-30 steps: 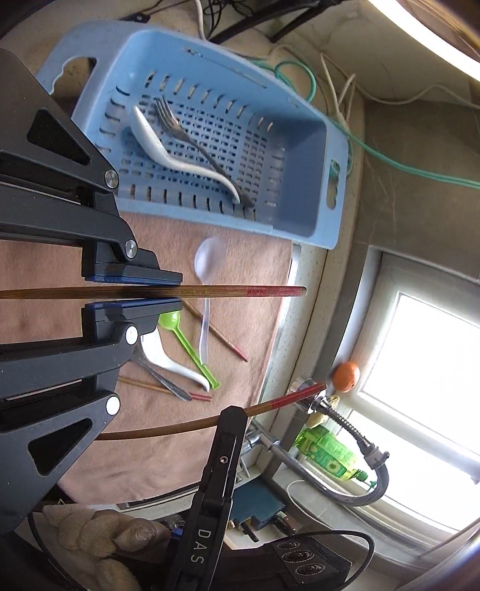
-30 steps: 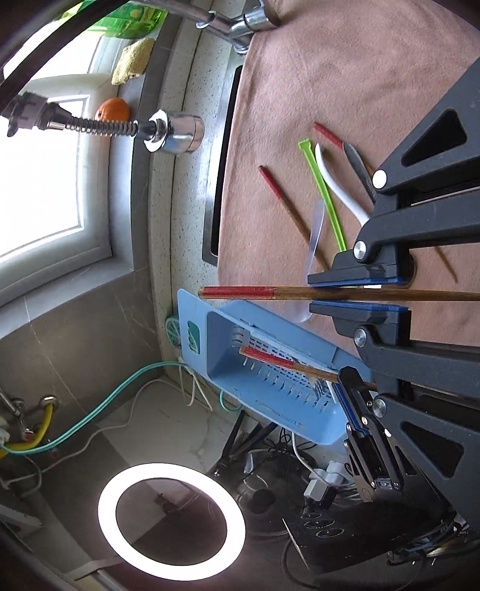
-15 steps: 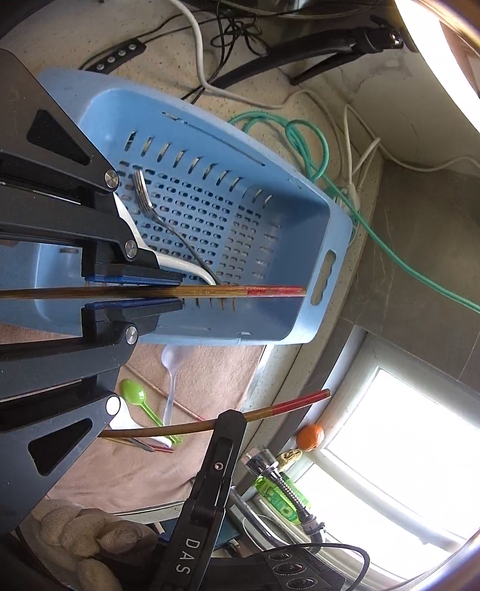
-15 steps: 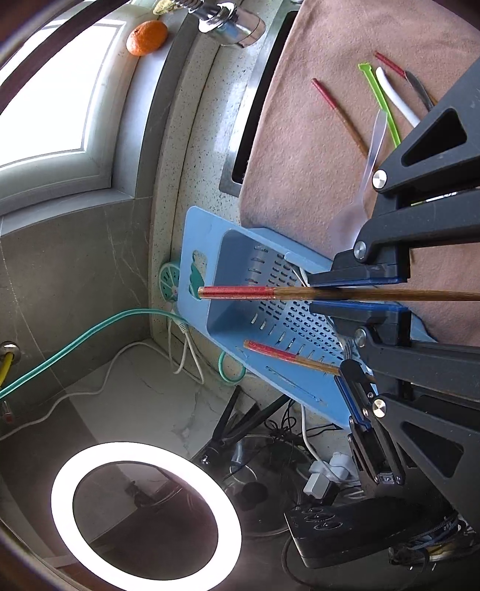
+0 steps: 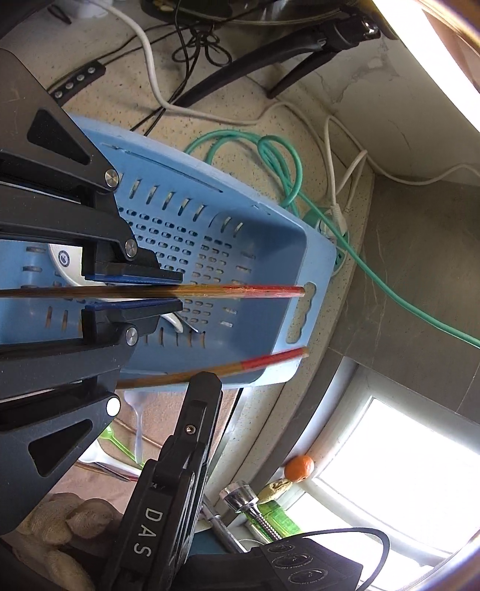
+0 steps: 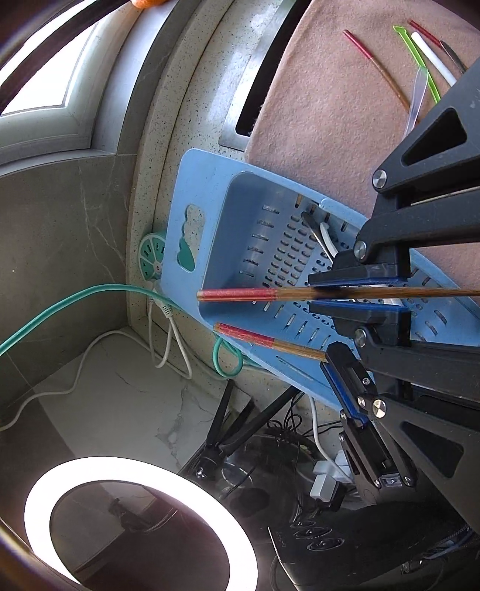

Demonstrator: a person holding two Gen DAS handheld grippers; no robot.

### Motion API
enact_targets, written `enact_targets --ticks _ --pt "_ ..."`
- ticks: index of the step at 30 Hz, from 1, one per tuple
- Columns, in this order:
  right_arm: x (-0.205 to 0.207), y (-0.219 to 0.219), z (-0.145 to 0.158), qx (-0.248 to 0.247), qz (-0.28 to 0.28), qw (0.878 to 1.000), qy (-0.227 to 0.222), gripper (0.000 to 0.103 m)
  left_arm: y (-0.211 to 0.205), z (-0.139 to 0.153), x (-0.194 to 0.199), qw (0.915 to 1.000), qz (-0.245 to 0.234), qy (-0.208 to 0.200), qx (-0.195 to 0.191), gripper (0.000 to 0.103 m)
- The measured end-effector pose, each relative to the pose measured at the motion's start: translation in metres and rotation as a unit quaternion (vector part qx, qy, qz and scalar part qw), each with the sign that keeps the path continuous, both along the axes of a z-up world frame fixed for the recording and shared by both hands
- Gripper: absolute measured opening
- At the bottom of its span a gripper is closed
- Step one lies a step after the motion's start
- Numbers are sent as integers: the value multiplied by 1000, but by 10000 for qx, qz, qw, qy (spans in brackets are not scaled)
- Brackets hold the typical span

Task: Organize utensils
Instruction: 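Carry both held chopsticks over the blue basket and open both grippers, then move both tools back over the utensils on the towel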

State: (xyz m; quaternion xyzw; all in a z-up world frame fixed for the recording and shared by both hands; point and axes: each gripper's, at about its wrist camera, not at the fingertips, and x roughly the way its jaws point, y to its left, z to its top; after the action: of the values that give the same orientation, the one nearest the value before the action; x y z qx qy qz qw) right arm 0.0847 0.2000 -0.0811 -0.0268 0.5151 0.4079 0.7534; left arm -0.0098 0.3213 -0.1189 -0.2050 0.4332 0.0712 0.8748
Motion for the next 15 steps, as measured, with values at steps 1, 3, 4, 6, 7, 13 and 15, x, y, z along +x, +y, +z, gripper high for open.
enact_targets --ticks 1,3,4,6,7,13,15 --pt "1 0 0 0 -9 10000 12 8 1 0 0 10000 17 18 38 15" --pt "3 -2 1 12 -15 10000 20 14 3 -1 1 9999 67 51 69 21" --pt "3 -3 2 22 -21 10000 -12 21 3 -2 0 9999 92 84 100 21" --pt "3 -8 4 37 -38 9999 -86 25 4 -2 -1 9997 141 106 152 22" --pt "4 -11 5 46 -41 9999 -107 25 5 -3 -1 9996 172 137 160 23" --pt "5 -35 12 99 -118 9996 -226 30 -1 -1 -10 9988 340 237 261 36" --pt "5 -45 15 117 -147 9995 -248 30 -6 0 -13 9985 367 284 294 36"
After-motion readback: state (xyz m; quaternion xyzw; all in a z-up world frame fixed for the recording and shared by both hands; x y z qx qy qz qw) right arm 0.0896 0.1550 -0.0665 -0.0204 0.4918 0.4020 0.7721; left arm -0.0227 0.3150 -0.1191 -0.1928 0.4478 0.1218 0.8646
